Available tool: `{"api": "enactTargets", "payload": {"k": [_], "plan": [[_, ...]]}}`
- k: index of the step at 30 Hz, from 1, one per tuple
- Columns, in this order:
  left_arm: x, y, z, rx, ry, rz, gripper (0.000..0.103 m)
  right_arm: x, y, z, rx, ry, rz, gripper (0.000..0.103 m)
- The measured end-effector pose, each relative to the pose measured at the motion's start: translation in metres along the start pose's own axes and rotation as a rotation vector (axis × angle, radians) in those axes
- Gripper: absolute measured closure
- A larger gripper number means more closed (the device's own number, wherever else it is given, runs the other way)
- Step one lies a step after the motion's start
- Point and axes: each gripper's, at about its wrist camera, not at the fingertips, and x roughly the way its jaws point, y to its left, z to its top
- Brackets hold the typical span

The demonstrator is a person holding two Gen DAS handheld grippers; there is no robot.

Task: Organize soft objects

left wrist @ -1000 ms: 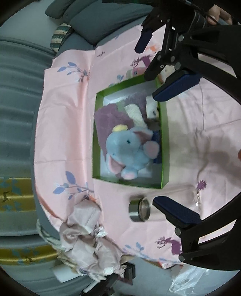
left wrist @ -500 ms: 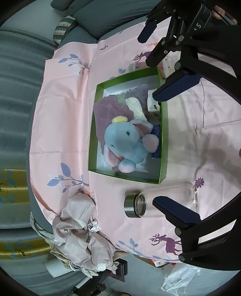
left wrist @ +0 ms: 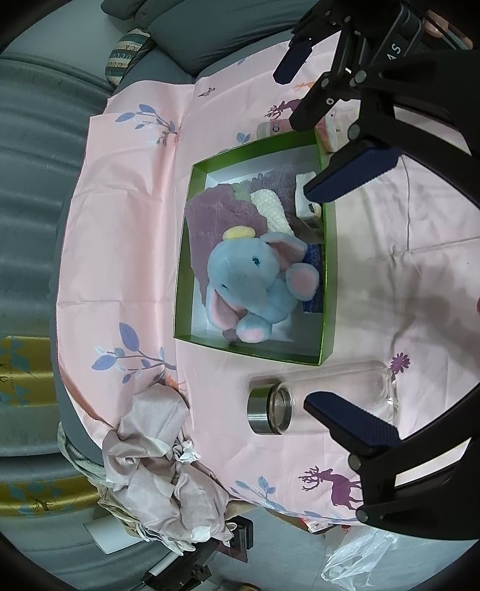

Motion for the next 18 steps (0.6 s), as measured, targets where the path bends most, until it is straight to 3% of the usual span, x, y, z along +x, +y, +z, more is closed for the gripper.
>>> {"api": "enactTargets", "payload": {"k": [18], "plan": [[0.0074,-0.0012,0.0014,0.01,0.015,-0.016,0.001,0.0038,0.0005,-0.001,-0.001,0.001,-0.004,0.017]]}}
